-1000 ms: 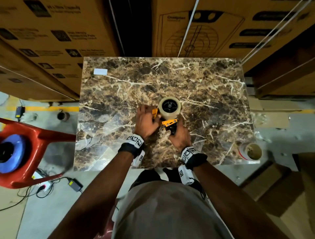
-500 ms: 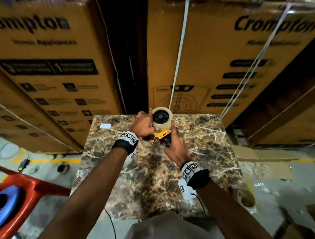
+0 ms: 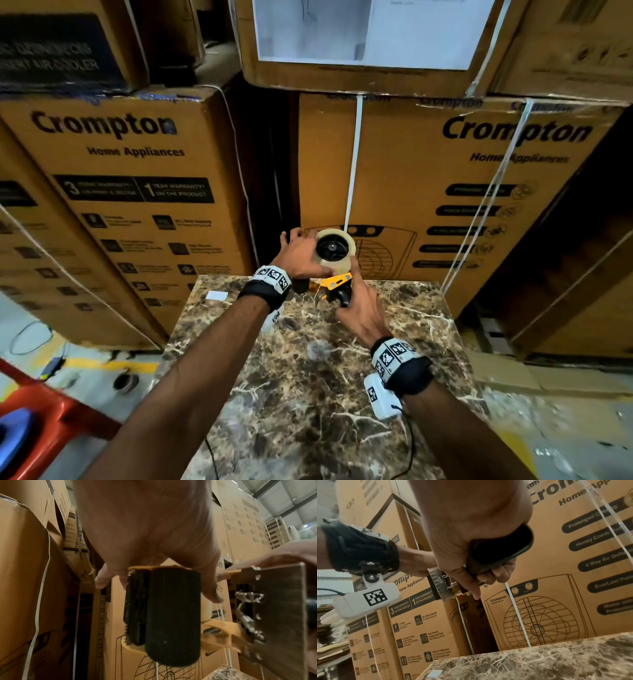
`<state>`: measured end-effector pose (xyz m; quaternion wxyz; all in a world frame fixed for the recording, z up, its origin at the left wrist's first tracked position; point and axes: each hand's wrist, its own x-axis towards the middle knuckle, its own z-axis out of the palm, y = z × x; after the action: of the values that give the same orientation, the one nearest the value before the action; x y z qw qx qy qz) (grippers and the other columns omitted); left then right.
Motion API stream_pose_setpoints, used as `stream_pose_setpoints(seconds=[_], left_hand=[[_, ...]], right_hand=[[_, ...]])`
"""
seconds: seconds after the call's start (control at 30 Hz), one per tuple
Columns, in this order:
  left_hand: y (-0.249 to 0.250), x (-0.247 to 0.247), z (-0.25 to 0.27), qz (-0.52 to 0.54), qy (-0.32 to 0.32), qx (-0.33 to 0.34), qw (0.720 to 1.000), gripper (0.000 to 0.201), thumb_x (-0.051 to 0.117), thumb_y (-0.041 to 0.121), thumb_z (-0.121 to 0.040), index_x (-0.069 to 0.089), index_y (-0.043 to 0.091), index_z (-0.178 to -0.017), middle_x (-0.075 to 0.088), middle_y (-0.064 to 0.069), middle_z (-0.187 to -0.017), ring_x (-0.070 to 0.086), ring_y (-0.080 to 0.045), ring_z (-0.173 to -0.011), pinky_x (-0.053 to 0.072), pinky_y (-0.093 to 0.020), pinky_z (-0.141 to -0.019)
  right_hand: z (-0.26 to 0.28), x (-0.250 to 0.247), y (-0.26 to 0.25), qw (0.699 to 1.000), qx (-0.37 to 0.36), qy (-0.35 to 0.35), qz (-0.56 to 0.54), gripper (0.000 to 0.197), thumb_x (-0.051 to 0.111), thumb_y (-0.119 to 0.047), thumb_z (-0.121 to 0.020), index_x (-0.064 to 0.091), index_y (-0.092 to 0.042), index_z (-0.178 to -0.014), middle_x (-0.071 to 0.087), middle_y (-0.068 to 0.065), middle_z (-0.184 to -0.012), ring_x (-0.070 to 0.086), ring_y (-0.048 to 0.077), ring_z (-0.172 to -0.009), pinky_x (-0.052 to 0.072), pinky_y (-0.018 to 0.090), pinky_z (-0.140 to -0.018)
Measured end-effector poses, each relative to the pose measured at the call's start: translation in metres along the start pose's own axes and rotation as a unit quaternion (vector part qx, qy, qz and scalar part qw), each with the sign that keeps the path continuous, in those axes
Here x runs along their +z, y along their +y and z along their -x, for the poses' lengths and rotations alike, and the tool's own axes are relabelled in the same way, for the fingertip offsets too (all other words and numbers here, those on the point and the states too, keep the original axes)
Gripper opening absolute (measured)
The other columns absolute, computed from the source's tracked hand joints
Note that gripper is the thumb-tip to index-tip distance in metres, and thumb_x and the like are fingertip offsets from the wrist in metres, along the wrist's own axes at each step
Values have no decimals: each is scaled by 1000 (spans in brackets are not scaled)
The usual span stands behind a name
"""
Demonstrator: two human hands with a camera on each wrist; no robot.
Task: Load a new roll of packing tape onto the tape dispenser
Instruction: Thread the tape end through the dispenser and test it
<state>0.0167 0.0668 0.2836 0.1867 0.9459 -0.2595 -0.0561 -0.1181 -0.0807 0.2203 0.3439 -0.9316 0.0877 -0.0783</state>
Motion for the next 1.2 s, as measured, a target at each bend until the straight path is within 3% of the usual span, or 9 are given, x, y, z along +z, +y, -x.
stream_pose_setpoints(seconds=[0.23, 0.37, 0.5, 0.57, 0.67, 0.8, 0.9, 1.03, 1.2], left_hand=[[8, 6, -4, 17, 15, -2, 1000, 84, 80, 68, -60, 59, 19, -125, 64, -9, -118, 40, -32, -129, 10, -65, -117], [-5, 11, -9, 58, 30, 7, 998, 83, 79, 79, -48, 65, 30, -113, 72, 0, -108, 54, -29, -122, 29, -64, -112], [-1, 11, -5, 41, -1, -11, 999, 98, 80, 66, -66, 44, 17, -142, 50, -16, -140, 19, -36, -145, 2, -70, -116], [3, 9, -1, 48, -12, -11, 999, 95, 79, 60, -72, 39, 16, -146, 47, -16, -144, 11, -36, -148, -6, -71, -115], [5, 7, 1, 83, -12, -35, 996, 79, 84, 48, -71, 51, 18, -137, 51, -18, -138, 15, -34, -146, -8, -68, -116], [4, 7, 1, 67, -9, -35, 997, 74, 86, 50, -67, 60, 18, -128, 52, -19, -130, 21, -33, -143, -4, -67, -117], [0, 9, 1, 53, -7, -42, 998, 73, 86, 52, -66, 63, 17, -126, 53, -19, -129, 26, -33, -140, -4, -66, -118], [-2, 7, 1, 28, 13, -42, 999, 69, 85, 61, -61, 68, 13, -107, 62, -15, -116, 36, -33, -134, 3, -68, -117], [-7, 9, 2, 56, -49, -44, 996, 85, 80, 59, -69, 47, 24, -139, 49, -21, -141, 14, -37, -147, -10, -72, -113]], right_hand=[[-4, -10, 10, 1000, 2, -5, 1, 126, 73, -24, -69, -14, -48, -157, 64, 5, -84, 63, 23, -68, 60, 40, -57], [-7, -14, 11, 1000, -5, -9, 4, 126, 74, -14, -72, -11, -43, -160, 67, 3, -83, 64, 18, -64, 59, 36, -53], [-10, -17, 9, 1000, -19, -19, 9, 123, 73, -13, -73, -10, -41, -160, 68, 7, -83, 63, 20, -62, 59, 35, -53], [-13, -17, 9, 999, -22, -21, 15, 124, 72, -13, -72, -10, -43, -160, 67, 7, -81, 64, 22, -60, 60, 38, -51], [-15, -15, 8, 999, -16, -29, 27, 119, 72, -12, -74, -6, -39, -161, 67, 6, -81, 64, 21, -61, 58, 36, -50], [-11, -12, 8, 999, -7, -22, 25, 115, 71, -12, -76, -2, -35, -163, 65, 3, -80, 61, 20, -63, 44, 24, -48], [-11, -6, 9, 1000, -4, -12, 17, 115, 71, -15, -75, 0, -37, -162, 67, 2, -83, 65, 22, -71, 55, 31, -59], [-14, 2, 15, 1000, 12, -23, -15, 122, 72, -21, -69, -6, -51, -158, 66, 2, -89, 67, 21, -77, 62, 42, -68], [-16, -2, 13, 999, -15, -30, -2, 117, 73, -21, -72, 0, -42, -161, 67, 1, -88, 67, 18, -74, 62, 38, -64]])
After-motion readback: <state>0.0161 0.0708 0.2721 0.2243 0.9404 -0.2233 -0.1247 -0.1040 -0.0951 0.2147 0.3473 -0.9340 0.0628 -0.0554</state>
